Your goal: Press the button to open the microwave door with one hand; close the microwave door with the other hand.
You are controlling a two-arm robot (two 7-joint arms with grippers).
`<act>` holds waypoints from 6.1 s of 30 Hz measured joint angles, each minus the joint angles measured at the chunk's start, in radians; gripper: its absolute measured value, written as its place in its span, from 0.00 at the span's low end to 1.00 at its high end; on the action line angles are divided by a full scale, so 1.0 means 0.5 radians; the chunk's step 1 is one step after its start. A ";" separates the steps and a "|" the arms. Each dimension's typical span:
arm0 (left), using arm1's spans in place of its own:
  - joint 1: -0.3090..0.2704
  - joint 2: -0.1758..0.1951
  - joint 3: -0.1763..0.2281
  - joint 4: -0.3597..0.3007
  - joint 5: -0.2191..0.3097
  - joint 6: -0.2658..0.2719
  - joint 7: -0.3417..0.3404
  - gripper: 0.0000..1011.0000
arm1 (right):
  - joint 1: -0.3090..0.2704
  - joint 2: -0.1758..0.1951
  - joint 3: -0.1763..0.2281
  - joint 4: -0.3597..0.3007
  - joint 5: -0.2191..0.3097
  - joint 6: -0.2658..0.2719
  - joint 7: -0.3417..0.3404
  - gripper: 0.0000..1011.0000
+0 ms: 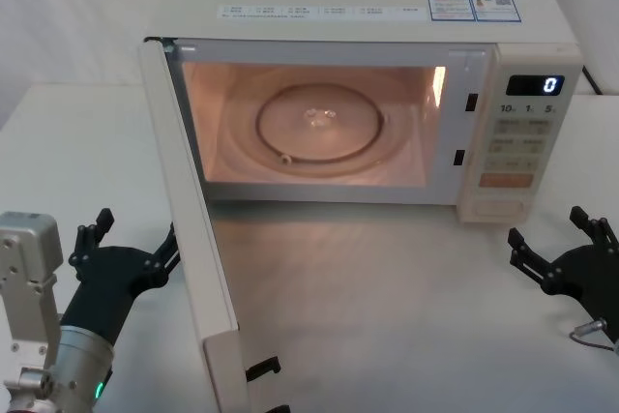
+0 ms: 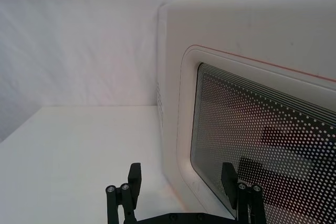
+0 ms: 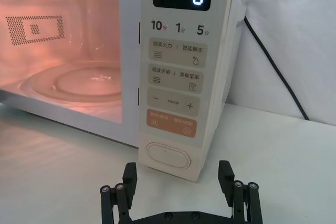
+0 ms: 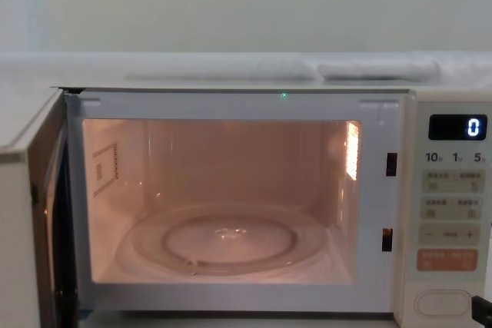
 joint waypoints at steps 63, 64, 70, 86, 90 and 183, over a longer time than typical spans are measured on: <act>0.000 0.000 0.000 0.000 0.000 0.000 0.000 0.99 | 0.000 0.000 0.000 0.000 0.000 0.000 0.000 0.99; 0.000 0.000 0.000 0.000 0.000 0.000 0.000 0.97 | 0.000 0.000 0.000 0.000 0.000 0.000 0.000 0.99; 0.000 0.000 0.000 0.000 0.000 0.000 0.000 0.85 | 0.000 0.000 0.000 0.000 0.000 0.000 0.000 0.99; 0.000 0.000 0.000 0.000 0.000 0.000 0.000 0.35 | 0.000 0.000 0.000 0.000 0.000 0.000 0.000 0.99; 0.000 0.000 0.000 0.000 0.000 0.000 0.000 0.23 | 0.000 0.000 0.000 0.000 0.000 0.000 0.000 0.99; 0.185 0.464 -0.301 -0.482 -0.437 0.183 -0.681 0.00 | 0.000 0.000 0.000 0.000 0.000 0.000 0.000 0.99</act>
